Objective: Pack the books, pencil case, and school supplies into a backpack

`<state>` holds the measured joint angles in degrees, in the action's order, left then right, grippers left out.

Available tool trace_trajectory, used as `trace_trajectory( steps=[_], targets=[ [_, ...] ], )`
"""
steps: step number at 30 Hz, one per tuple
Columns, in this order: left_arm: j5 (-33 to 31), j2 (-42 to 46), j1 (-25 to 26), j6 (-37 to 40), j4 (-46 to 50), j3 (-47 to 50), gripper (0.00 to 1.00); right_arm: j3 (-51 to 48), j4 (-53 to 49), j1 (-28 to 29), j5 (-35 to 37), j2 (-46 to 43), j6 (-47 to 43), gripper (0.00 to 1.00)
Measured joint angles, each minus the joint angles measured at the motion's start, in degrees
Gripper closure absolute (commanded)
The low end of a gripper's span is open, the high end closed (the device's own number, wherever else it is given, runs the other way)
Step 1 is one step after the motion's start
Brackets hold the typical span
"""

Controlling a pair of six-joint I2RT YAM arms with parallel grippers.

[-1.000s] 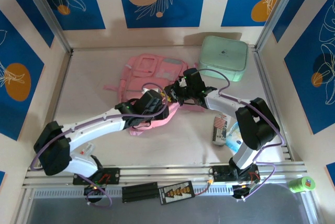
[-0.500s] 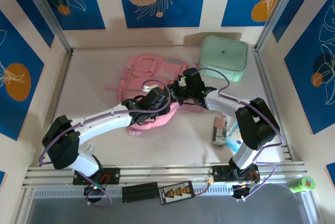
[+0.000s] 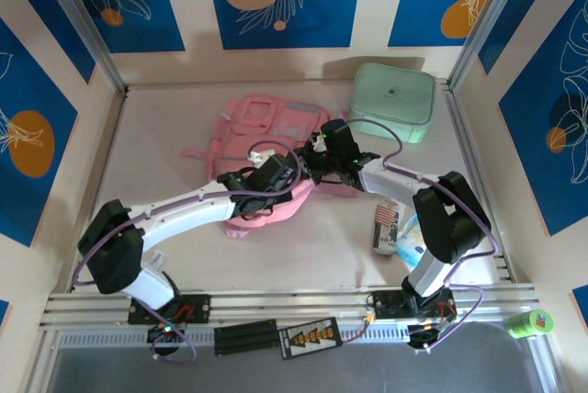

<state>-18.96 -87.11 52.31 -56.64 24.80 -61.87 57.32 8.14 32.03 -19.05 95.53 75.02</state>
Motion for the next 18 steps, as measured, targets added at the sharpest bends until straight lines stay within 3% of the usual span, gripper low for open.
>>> trace_trajectory(
  steps=[7,18],
  targets=[
    [-0.02,0.55,0.0,1.18,0.17,0.0,1.0,0.0,-0.02,0.0,0.0,0.0,-0.02,0.85],
    [-0.66,8.07,-2.1,5.73,1.25,6.73,1.0,-0.87,-1.05,-1.44,0.66,-1.64,-1.51,0.88]
  ],
)
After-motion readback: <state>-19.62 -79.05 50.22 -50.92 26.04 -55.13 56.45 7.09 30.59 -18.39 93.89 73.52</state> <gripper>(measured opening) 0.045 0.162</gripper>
